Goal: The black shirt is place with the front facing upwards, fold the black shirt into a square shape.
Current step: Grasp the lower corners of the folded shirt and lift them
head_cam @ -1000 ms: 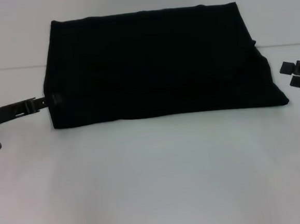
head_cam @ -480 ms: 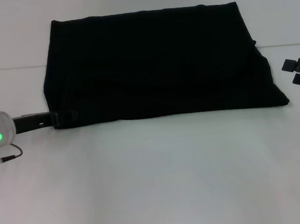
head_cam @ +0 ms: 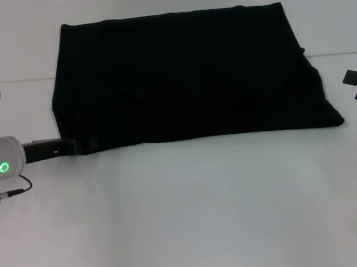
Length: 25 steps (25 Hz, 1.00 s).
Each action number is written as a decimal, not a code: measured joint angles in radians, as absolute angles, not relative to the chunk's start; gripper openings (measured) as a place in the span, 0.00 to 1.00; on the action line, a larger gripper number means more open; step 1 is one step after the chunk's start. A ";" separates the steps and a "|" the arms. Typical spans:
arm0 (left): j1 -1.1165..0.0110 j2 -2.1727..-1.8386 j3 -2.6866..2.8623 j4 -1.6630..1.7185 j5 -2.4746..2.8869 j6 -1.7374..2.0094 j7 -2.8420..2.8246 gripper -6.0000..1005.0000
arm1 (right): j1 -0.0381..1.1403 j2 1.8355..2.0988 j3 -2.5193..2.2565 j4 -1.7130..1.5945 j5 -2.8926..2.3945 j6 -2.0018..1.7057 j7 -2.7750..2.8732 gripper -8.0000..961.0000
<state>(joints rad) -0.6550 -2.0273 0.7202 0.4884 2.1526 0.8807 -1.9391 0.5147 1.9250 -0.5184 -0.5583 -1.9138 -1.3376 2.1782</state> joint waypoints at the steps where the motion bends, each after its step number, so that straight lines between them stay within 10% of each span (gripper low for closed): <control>1: -0.654 -2.028 0.730 0.491 2.153 0.883 -1.944 0.62 | 0.514 1.925 -0.518 -0.558 -1.913 -1.338 2.178 0.85; 16: -0.645 -2.033 0.734 0.523 2.152 0.895 -2.002 0.23 | 0.514 1.922 -0.526 -0.557 -1.924 -1.346 2.178 0.84; 20: -0.645 -2.018 0.733 0.534 2.152 0.937 -2.055 0.01 | 0.526 1.904 -0.530 -0.558 -1.985 -1.358 2.194 0.84; 25: -0.666 -1.972 0.731 0.548 2.152 1.040 -2.189 0.01 | 0.587 1.850 -0.534 -0.569 -2.163 -1.378 2.268 0.84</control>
